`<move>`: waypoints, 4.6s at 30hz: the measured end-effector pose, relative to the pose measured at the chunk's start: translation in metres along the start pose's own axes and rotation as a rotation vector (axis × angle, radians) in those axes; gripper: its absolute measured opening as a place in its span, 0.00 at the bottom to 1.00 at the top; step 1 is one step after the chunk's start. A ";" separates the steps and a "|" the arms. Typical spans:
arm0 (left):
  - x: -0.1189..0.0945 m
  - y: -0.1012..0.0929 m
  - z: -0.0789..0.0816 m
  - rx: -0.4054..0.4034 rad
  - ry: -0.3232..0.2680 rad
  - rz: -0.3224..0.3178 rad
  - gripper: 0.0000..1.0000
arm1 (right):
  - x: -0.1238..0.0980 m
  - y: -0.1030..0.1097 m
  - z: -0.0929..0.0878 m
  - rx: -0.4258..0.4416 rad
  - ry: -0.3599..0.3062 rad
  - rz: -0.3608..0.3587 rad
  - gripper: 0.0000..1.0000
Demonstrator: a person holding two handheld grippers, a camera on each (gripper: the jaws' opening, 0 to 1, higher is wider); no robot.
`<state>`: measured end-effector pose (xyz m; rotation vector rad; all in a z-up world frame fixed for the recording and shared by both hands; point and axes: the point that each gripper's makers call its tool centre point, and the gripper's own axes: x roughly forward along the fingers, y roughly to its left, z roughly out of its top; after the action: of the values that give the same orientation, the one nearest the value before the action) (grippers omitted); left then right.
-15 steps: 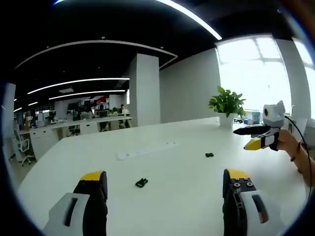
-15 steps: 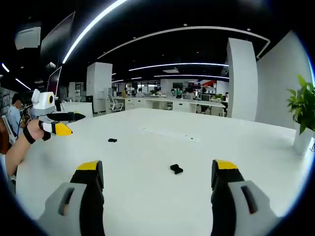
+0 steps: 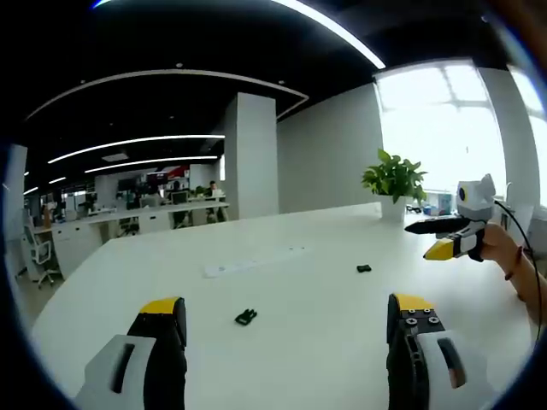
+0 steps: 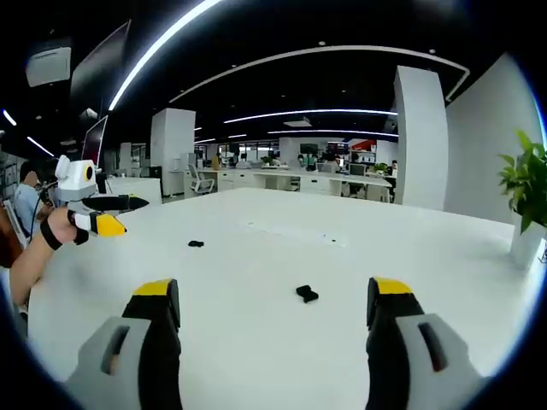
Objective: Snap the two parts of the plastic buckle together until the buckle closes and remains connected.
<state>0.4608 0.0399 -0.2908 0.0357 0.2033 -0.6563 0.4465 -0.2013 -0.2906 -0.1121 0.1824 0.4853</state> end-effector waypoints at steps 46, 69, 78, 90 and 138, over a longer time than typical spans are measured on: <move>-0.004 -0.006 -0.005 0.007 0.011 -0.002 0.99 | -0.001 0.001 -0.001 -0.001 0.003 0.001 0.90; -0.008 -0.010 -0.004 0.001 -0.011 -0.004 0.96 | 0.003 -0.004 0.000 -0.001 0.001 0.001 0.89; -0.006 -0.008 0.004 0.006 -0.033 -0.010 0.96 | 0.006 -0.008 -0.005 0.002 0.019 -0.008 0.89; 0.006 0.009 0.010 0.008 -0.034 -0.004 0.95 | 0.006 -0.011 -0.003 0.009 0.008 -0.009 0.89; 0.009 0.011 0.016 0.007 -0.048 -0.009 0.96 | 0.017 -0.004 -0.004 0.027 0.023 0.018 0.88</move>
<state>0.4778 0.0414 -0.2768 0.0263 0.1551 -0.6660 0.4628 -0.1978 -0.2976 -0.0897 0.2129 0.4998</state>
